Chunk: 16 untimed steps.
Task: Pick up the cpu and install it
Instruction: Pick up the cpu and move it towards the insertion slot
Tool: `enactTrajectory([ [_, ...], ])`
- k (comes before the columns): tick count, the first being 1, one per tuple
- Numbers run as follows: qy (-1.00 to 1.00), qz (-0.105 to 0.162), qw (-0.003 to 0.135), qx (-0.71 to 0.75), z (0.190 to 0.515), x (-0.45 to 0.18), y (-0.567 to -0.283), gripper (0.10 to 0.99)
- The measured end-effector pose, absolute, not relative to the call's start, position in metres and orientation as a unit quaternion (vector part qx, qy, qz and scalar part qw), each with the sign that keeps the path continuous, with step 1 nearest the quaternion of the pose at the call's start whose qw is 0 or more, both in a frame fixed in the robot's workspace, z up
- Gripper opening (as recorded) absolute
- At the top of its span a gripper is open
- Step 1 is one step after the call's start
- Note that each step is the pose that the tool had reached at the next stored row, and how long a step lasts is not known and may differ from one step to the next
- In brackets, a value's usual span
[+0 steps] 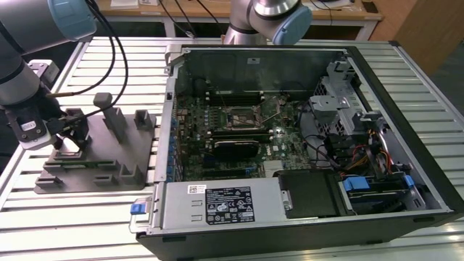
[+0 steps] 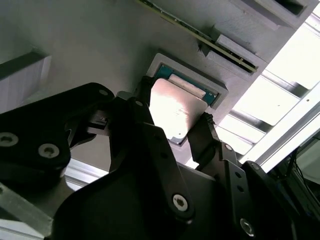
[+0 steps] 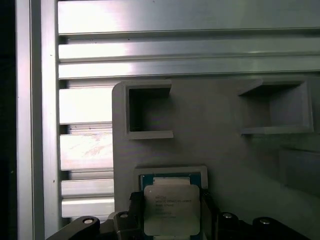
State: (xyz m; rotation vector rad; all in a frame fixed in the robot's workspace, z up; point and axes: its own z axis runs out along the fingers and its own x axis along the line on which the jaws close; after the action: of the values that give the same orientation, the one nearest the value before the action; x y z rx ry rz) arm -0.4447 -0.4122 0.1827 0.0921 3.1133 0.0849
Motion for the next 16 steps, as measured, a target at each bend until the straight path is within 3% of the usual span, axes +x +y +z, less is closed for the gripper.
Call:
enactTrajectory([
  [16,0.999,0.027,0.013,0.03,0.21,-0.445,-0.412,0.541],
])
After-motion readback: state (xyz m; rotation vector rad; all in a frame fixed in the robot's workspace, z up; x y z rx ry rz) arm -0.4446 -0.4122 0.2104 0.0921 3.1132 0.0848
